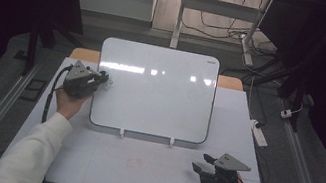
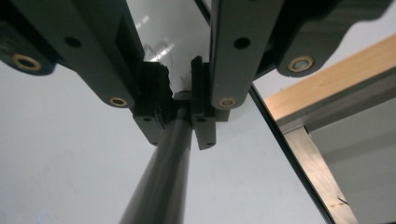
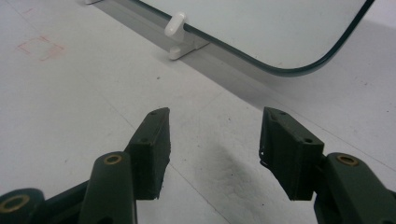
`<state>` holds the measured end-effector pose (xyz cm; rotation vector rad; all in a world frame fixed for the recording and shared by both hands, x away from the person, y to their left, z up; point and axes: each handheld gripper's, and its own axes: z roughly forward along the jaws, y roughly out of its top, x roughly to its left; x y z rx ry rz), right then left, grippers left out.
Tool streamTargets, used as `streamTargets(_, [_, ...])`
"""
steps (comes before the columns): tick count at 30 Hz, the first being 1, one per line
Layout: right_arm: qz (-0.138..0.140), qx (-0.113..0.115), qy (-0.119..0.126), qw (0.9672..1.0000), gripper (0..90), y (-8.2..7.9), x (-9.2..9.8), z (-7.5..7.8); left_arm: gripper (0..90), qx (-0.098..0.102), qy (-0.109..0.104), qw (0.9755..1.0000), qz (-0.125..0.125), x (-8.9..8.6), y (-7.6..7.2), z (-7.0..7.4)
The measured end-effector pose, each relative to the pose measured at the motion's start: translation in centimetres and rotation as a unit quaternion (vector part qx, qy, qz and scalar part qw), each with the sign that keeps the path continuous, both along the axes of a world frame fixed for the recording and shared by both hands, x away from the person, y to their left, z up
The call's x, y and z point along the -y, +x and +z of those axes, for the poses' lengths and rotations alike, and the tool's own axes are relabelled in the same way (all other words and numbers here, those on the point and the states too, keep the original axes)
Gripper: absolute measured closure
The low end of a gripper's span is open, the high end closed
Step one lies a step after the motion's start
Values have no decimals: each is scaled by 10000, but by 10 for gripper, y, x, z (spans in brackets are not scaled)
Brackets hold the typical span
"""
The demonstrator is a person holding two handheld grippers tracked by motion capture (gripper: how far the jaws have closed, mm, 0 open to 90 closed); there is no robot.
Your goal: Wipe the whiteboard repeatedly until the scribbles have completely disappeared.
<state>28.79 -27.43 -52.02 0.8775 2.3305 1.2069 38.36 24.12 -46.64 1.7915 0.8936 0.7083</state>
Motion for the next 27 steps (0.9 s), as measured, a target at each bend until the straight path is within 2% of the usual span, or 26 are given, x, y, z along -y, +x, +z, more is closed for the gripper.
streamTargets(3, [1, -28, -15, 10000, 435, 1, 1, -2, 777, -60, 87, 9999, -131, -1, -11, -9])
streamTargets(6, [6, -5, -17, 10000, 435, 0, 0, 0, 777, -76, 83, 9997, -197, -1, -18, -16])
streamTargets(9, [-7, -1, -10, 10000, 434, 1, -1, 0, 777, -19, 150, 9998, -143, -1, -14, -12])
streamTargets(14, [16, -19, -38, 10000, 435, 0, -3, -1, 777, 43, -121, 9999, 1, 0, -1, -5])
streamTargets(17, [22, -13, -17, 10000, 435, 0, -2, -1, 777, -17, -97, 9999, -93, 2, -6, -8])
streamTargets(20, [16, -29, -21, 10000, 435, 1, -1, -1, 777, -85, 104, 9996, -238, 4, -17, -16])
streamTargets(22, [19, -13, -19, 10000, 435, 0, -1, -1, 777, -79, 115, 9995, -266, 4, -21, -19])
streamTargets(24, [27, -9, -15, 10000, 435, 1, -1, -1, 777, -79, 48, 9997, -244, 4, -17, -17])
streamTargets(27, [31, -25, -40, 10000, 435, 1, -2, -1, 777, 33, 40, 9998, -193, 10, -6, -8])
